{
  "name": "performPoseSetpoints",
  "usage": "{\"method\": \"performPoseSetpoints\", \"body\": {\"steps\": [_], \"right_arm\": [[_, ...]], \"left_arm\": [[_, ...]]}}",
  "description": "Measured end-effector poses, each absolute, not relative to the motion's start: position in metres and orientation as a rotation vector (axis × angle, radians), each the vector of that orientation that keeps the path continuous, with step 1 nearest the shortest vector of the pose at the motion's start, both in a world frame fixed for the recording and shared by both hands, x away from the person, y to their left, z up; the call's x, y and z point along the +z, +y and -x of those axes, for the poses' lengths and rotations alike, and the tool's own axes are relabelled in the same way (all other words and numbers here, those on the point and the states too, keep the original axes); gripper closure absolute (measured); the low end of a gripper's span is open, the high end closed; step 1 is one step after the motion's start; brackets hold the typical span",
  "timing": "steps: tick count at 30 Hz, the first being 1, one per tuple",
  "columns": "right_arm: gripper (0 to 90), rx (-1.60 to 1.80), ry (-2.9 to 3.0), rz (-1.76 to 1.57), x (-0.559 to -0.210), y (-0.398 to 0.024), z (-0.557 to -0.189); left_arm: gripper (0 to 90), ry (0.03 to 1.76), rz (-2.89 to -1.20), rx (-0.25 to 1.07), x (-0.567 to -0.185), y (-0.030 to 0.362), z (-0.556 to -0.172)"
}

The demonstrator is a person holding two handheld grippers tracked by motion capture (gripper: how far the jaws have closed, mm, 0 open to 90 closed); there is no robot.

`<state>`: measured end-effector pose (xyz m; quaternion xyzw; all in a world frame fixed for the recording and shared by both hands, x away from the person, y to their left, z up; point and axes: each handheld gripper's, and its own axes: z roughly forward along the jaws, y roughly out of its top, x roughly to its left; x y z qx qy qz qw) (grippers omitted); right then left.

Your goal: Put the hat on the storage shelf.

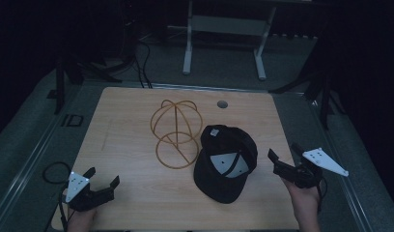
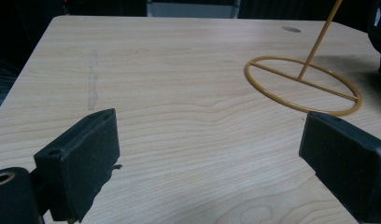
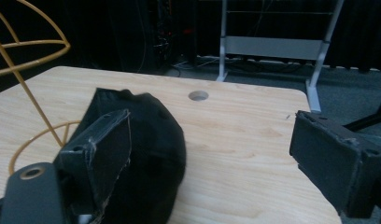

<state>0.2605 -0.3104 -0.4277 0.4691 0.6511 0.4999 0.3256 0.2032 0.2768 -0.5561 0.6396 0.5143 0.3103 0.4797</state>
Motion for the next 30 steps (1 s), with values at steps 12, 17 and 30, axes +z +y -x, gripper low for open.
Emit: {"method": "performPoseSetpoints", "body": {"steps": [12,17,30], "right_arm": [[13.7,1.296,1.858,-1.147,-0.42,-0.269,-0.286],[16.6,1.292,1.877,-1.183,-0.427,-0.26,-0.297],[25.2,1.151,1.967,-1.308,-0.461,-0.246,-0.319]], "left_arm": [[3.2,1.269,-1.567,0.77,-0.554,0.279,-0.202],[3.1,1.286,-1.591,0.758,-0.556,0.279,-0.203],[3.1,1.268,-1.599,0.75,-0.556,0.277,-0.204]]}}
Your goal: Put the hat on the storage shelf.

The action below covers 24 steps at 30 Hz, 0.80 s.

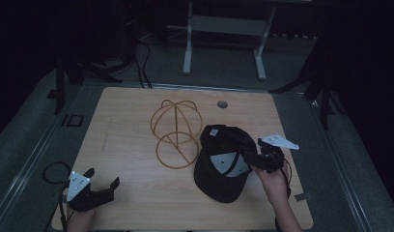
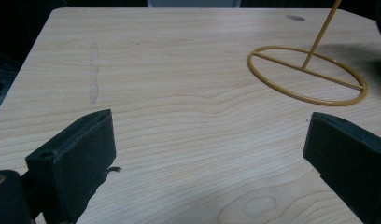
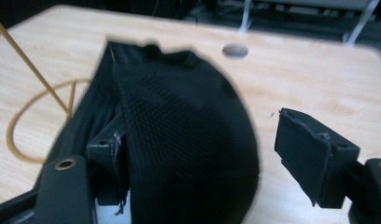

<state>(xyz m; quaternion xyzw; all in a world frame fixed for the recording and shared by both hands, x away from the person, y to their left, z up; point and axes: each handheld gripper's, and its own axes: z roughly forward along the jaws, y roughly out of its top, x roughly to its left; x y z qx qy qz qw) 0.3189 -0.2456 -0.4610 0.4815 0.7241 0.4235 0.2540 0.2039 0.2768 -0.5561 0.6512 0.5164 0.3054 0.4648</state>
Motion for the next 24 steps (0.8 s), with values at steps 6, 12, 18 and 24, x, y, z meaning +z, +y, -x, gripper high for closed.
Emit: {"method": "performPoseSetpoints", "body": {"steps": [6,12,18,24], "right_arm": [[50.6,0.975,1.969,-1.319,-0.474,-0.237,-0.321],[85.7,0.902,1.91,-1.325,-0.475,-0.239,-0.321],[88.4,0.932,1.866,-1.343,-0.473,-0.241,-0.32],[88.7,0.975,1.85,-1.33,-0.462,-0.237,-0.318]], "left_arm": [[3.1,1.266,-1.6,0.75,-0.556,0.277,-0.204],[3.1,1.271,-1.598,0.747,-0.556,0.277,-0.204],[3.1,1.272,-1.595,0.748,-0.556,0.277,-0.204],[3.1,1.273,-1.595,0.746,-0.556,0.277,-0.204]]}}
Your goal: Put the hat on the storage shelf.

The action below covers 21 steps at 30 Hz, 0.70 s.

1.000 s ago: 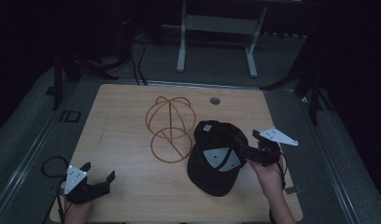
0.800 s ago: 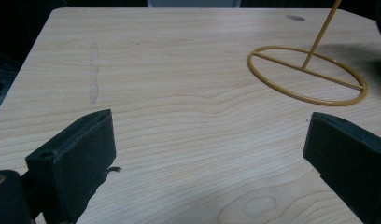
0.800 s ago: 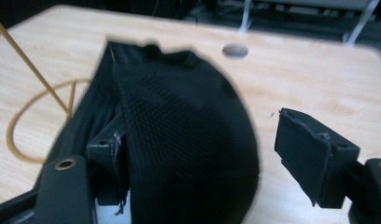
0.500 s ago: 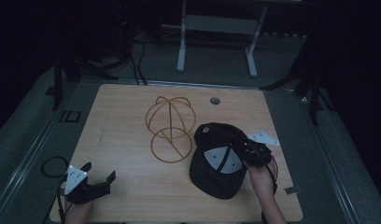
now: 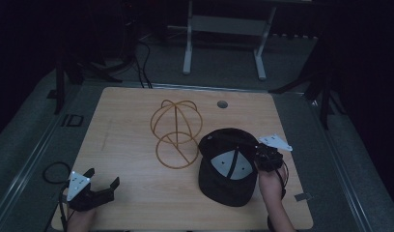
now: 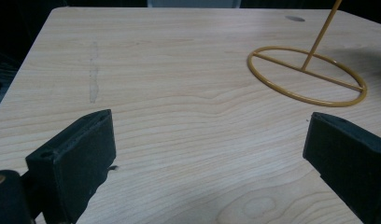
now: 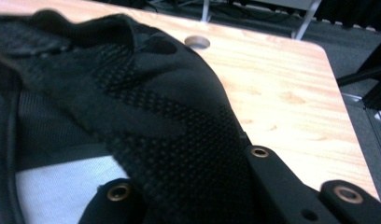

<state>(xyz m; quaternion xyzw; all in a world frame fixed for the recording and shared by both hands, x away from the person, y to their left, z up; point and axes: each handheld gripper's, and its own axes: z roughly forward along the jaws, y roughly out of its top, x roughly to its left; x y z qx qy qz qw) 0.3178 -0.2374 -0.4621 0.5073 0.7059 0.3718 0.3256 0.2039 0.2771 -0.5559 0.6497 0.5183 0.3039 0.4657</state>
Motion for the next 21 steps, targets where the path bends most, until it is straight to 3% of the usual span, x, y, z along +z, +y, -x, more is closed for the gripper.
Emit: {"method": "performPoseSetpoints", "body": {"steps": [10,21], "right_arm": [[88.8,1.103,1.762,-1.289,-0.425,-0.238,-0.306],[88.7,1.137,1.703,-1.196,-0.384,-0.241,-0.296]], "left_arm": [[3.1,1.261,-1.601,0.749,-0.555,0.275,-0.204],[3.1,1.17,-1.624,0.663,-0.55,0.259,-0.201]]}}
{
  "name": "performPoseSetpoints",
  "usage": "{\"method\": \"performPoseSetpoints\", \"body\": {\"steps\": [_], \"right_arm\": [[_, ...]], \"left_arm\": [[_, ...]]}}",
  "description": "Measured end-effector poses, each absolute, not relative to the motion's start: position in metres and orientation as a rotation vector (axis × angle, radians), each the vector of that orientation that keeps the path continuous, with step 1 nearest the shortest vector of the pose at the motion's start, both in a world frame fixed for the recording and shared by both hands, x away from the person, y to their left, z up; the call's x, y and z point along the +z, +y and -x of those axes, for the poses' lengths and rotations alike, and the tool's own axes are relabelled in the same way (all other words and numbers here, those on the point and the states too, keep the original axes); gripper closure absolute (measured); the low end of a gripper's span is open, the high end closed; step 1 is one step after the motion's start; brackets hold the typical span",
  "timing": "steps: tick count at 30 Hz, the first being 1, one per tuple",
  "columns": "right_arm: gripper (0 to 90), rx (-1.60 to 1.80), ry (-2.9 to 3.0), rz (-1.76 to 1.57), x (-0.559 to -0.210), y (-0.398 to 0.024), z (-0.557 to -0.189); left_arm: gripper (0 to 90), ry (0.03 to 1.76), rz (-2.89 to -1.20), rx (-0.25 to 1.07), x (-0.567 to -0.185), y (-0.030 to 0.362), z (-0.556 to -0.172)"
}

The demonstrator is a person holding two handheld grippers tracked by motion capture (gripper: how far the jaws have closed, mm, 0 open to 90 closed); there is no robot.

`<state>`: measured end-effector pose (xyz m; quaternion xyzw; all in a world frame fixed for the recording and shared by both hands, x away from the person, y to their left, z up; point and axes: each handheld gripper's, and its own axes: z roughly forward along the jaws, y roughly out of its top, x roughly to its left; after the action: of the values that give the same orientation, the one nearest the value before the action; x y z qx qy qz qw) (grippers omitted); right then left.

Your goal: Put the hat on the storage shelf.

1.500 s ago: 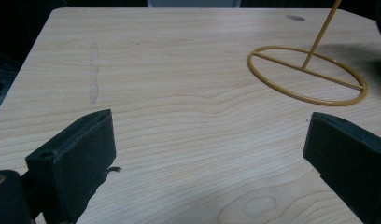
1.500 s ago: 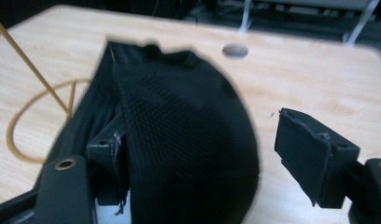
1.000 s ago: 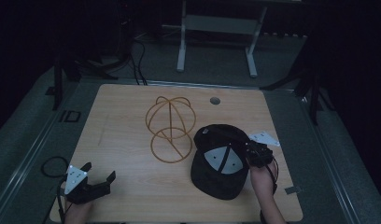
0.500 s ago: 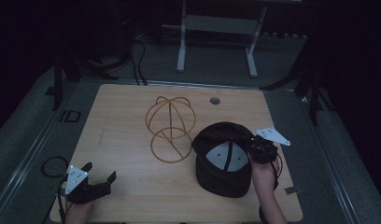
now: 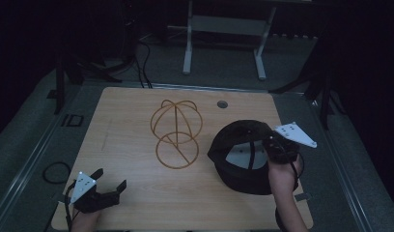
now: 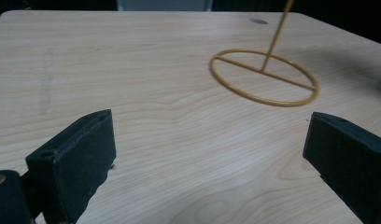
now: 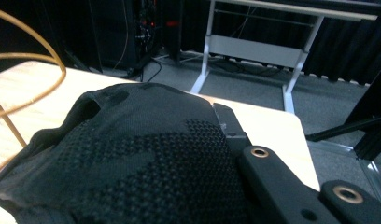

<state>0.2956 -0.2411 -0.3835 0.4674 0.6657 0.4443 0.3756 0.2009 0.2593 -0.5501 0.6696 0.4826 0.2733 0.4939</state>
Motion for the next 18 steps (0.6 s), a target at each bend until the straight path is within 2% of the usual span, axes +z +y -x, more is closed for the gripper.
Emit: {"method": "performPoseSetpoints", "body": {"steps": [18], "right_arm": [[88.7,1.224,1.697,-1.132,-0.365,-0.245,-0.277]], "left_arm": [[4.0,1.002,-1.69,0.568,-0.524,0.196,-0.212]]}}
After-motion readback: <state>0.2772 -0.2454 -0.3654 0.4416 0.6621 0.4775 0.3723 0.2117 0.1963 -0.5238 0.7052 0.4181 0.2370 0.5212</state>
